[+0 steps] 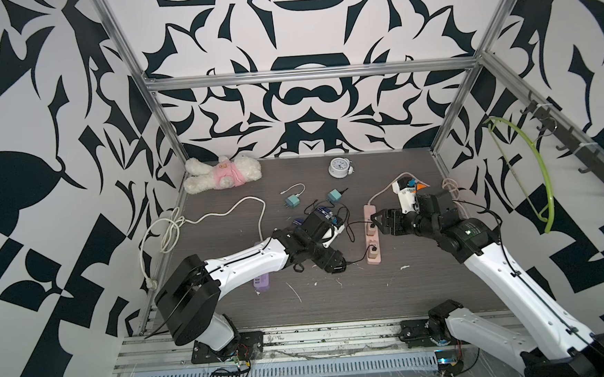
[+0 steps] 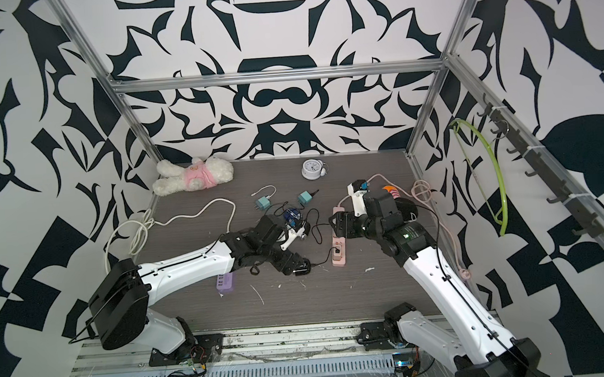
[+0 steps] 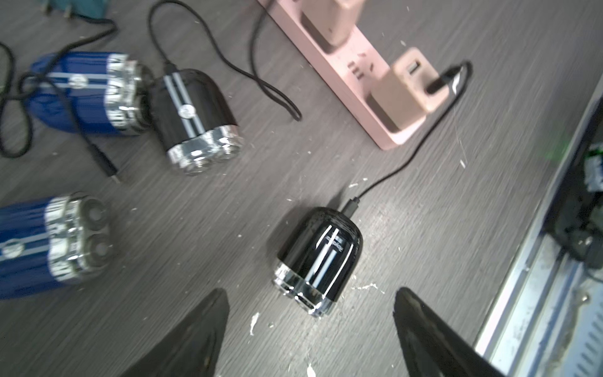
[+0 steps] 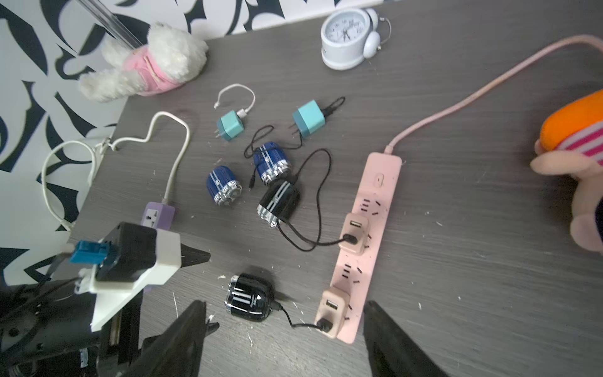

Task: Unplug the electric shaver
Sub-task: Pick up the electric shaver from the center of the board.

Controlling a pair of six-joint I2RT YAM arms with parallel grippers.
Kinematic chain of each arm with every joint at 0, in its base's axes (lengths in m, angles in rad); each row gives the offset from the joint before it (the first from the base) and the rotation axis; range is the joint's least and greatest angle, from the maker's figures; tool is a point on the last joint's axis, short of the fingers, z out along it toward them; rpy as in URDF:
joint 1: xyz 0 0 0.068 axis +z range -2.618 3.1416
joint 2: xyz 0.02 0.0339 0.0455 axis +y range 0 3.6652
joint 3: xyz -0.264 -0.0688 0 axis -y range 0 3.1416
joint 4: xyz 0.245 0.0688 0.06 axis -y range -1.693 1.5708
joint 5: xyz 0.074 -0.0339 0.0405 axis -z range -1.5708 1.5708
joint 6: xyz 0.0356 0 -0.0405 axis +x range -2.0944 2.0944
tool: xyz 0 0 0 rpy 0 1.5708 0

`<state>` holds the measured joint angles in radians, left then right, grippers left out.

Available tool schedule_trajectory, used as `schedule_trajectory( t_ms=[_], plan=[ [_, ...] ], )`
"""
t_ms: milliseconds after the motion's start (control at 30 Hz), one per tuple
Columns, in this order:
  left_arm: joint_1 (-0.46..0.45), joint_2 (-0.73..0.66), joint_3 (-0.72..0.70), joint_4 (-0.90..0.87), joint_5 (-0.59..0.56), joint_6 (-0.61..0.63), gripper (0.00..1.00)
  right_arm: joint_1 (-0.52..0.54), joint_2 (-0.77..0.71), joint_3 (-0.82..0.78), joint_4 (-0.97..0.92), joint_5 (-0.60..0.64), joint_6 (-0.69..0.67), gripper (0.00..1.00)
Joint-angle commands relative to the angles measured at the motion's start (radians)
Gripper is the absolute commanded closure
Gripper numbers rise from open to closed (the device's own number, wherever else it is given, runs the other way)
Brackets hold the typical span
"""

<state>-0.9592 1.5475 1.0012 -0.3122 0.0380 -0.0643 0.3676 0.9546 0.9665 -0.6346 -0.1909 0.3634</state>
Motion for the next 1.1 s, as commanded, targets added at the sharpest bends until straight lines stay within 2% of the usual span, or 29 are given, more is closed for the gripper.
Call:
schedule_trajectory(
  t_ms=[0,167,300,633,1067],
  plan=[
    [-0.015,0.018,-0.015,0.010,-0.041,0.104,0.11,-0.002,-0.018,-0.016,-0.015,-0.039,-0.021,0.25],
    [-0.016,0.042,-0.024,0.037,-0.029,0.182,0.09,-0.002,-0.065,-0.077,0.021,-0.085,-0.056,0.23],
    [-0.018,0.085,0.011,0.026,-0.016,0.203,0.08,-0.002,-0.043,-0.092,0.009,-0.129,-0.073,0.23],
    [-0.056,0.199,0.100,-0.031,-0.025,0.264,0.05,-0.002,-0.061,-0.111,0.024,-0.129,-0.070,0.23],
    [-0.069,0.248,0.084,-0.024,-0.049,0.281,0.07,-0.002,-0.111,-0.129,0.054,-0.119,-0.060,0.23]
  ],
)
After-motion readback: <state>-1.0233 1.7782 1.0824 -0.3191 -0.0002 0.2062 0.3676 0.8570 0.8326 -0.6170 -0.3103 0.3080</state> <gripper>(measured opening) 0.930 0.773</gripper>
